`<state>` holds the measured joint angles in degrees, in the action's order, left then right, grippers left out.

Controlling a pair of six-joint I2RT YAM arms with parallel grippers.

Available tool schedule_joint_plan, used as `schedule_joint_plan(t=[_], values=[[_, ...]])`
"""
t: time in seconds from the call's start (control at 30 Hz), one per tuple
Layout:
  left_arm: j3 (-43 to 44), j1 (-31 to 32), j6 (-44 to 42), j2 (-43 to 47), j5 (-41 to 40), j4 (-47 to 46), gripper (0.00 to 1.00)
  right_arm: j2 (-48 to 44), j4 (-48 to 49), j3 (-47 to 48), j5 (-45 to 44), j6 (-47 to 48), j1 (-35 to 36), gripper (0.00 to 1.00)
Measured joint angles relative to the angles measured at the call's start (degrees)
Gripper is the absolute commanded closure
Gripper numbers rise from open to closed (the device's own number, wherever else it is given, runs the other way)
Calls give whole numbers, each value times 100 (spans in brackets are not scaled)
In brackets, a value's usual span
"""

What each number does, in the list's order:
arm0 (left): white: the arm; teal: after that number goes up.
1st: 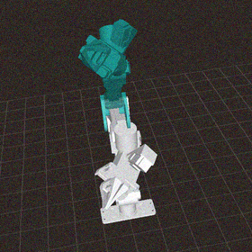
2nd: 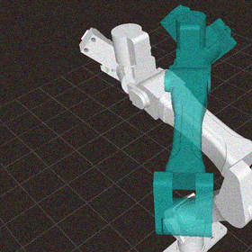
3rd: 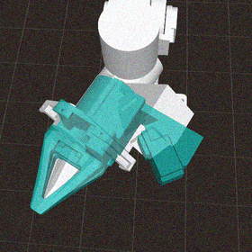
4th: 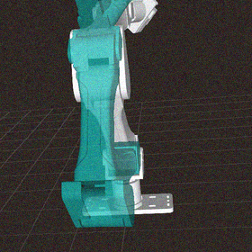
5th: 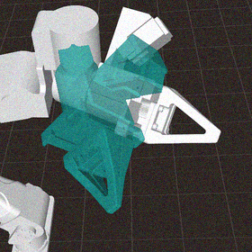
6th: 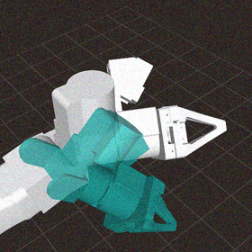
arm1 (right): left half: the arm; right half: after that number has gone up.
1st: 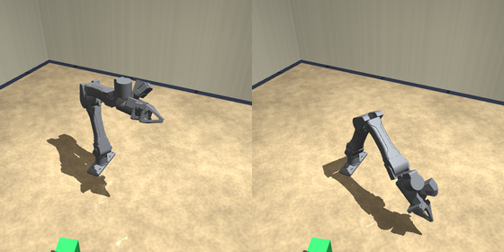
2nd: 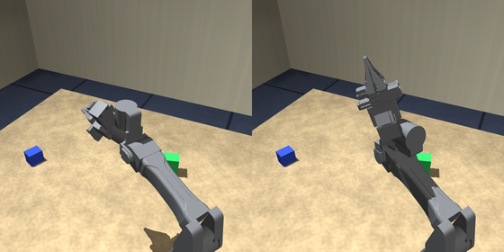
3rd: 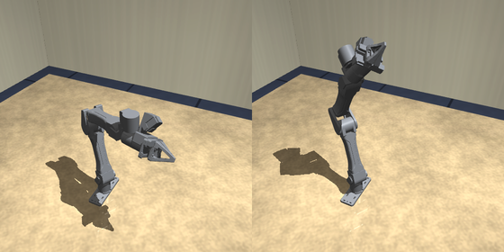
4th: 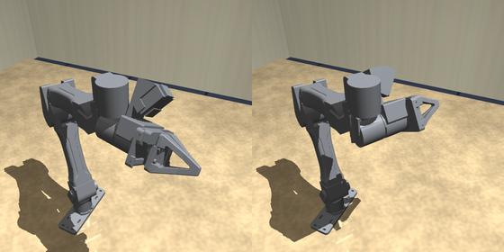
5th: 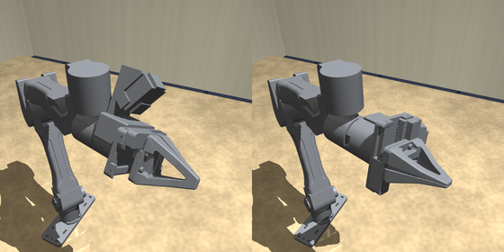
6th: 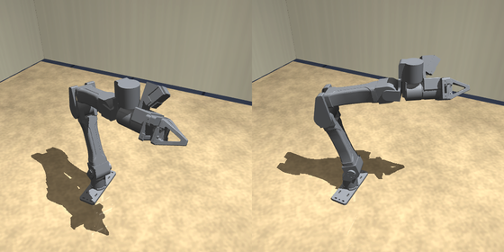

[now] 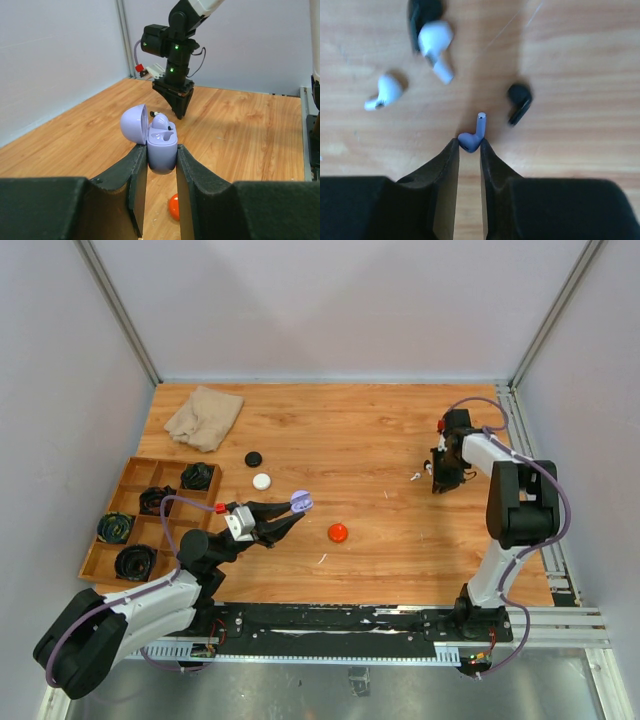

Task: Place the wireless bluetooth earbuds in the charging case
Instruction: Move the earbud to the center of the board.

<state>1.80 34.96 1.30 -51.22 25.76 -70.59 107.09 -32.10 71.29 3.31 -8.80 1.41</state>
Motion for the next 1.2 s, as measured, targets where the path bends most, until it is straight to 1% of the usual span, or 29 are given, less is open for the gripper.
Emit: schedule_joint_plan(t=[0.1,0.33,0.4,0.43,0.57,0.67,0.73,1.2], values=[[0,-2,4,0,7,0,100,-343,-98,-431,11,-37,317,82],[0,-2,20,2,39,0,100,-796,-247,-1014,28,-219,1637,80],[0,-2,20,2,42,2,100,-855,-271,-1086,59,-345,1991,76],[0,0,20,2,44,0,100,-855,-273,-1086,63,-361,2107,72],[0,-2,20,4,46,2,100,-850,-264,-1086,74,-553,2538,65],[0,0,20,13,46,4,100,-848,-267,-1080,114,-656,2710,59],[0,0,17,15,46,7,100,-848,-267,-1069,127,-713,2789,57],[0,-2,15,17,46,46,100,-769,-164,-597,748,-811,3069,57]])
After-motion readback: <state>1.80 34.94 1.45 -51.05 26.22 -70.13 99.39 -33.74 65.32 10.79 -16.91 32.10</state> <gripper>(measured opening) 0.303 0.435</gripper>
